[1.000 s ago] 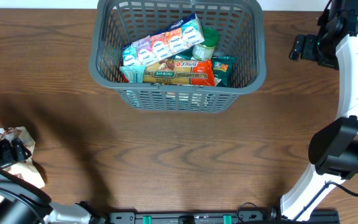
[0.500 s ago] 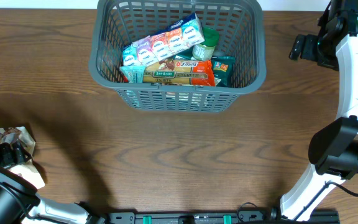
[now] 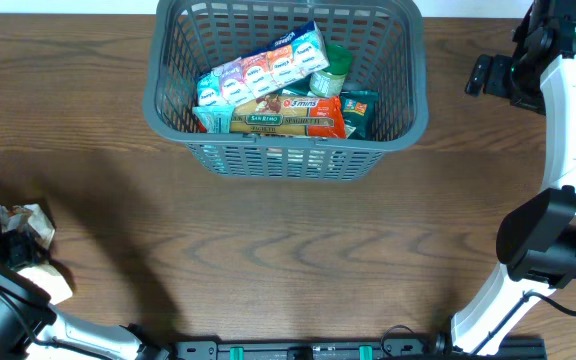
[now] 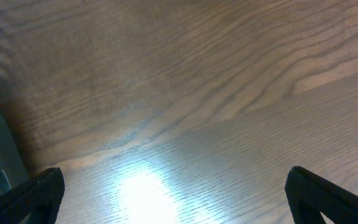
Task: Pack container
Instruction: 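Move the left gripper to the crumpled clear snack bag and grasp it, then lift the snack bag into the basket and release it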
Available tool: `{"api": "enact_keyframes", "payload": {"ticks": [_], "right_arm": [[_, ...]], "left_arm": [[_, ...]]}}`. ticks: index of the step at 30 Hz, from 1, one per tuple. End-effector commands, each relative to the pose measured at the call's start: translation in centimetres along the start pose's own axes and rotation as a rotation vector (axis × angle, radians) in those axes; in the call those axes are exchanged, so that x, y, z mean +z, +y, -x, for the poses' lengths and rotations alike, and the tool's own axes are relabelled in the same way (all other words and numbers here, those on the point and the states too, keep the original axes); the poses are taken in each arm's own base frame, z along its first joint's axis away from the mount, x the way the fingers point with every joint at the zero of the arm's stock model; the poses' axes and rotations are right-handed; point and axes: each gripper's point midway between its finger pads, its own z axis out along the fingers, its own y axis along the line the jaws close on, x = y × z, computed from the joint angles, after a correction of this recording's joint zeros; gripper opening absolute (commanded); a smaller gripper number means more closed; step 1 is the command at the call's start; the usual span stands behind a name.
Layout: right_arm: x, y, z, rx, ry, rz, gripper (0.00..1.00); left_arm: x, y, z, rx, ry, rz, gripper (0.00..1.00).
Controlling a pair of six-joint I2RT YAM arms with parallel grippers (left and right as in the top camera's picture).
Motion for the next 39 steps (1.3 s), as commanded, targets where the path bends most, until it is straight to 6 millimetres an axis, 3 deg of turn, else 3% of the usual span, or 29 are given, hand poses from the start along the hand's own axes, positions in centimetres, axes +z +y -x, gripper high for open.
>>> {"api": "enact_keyframes", "payload": {"ticks": [1,7,12,14,17,21,27,30,39], "right_arm": [[0.2,0.3,-0.2,0.017,0.008,0.005,0.99],[0.2,0.3,-0.2,0.017,0.008,0.005,0.99],[0.2,0.3,-0.2,0.016,0.008,0.005,0.99],[0.2,0.3,-0.2,0.015,0.01,0.005,0.99],[0.2,0.3,-0.4,0.01,0.019,0.003,0.99],[0.2,0.3,-0.7,-0.005,0.03,0.002,0.99],[0.2,0.2,-1.2,-0.022,0.049,-0.001,0.99],[0.2,0.2,-1.2,-0.022,0.051,-0.001,0.99],[0.2,0.2,-1.2,-0.083,0.051,0.001,0.99]], "left_arm": [[1.3,-0.4,-0.4,0.0,0.022,-0.033,0.53],[0.6,-1.6,0.5,0.011,-0.017,-0.081,0.3],[-0.6,-2.4,1.4,0.047,-0.041,-0.069,0.2],[-1.5,-2.9,2.0,0.058,-0.058,-0.061,0.19],[-3.0,-3.5,3.0,0.046,-0.101,-0.043,0.06],[-5.9,-4.7,4.3,0.038,-0.177,-0.017,0.06],[-12.0,-7.5,6.3,0.071,-0.344,0.022,0.06],[-16.1,-9.5,7.9,0.049,-0.457,0.019,0.06],[-29.3,-19.8,10.6,0.274,-0.674,-0.056,0.06]]}}
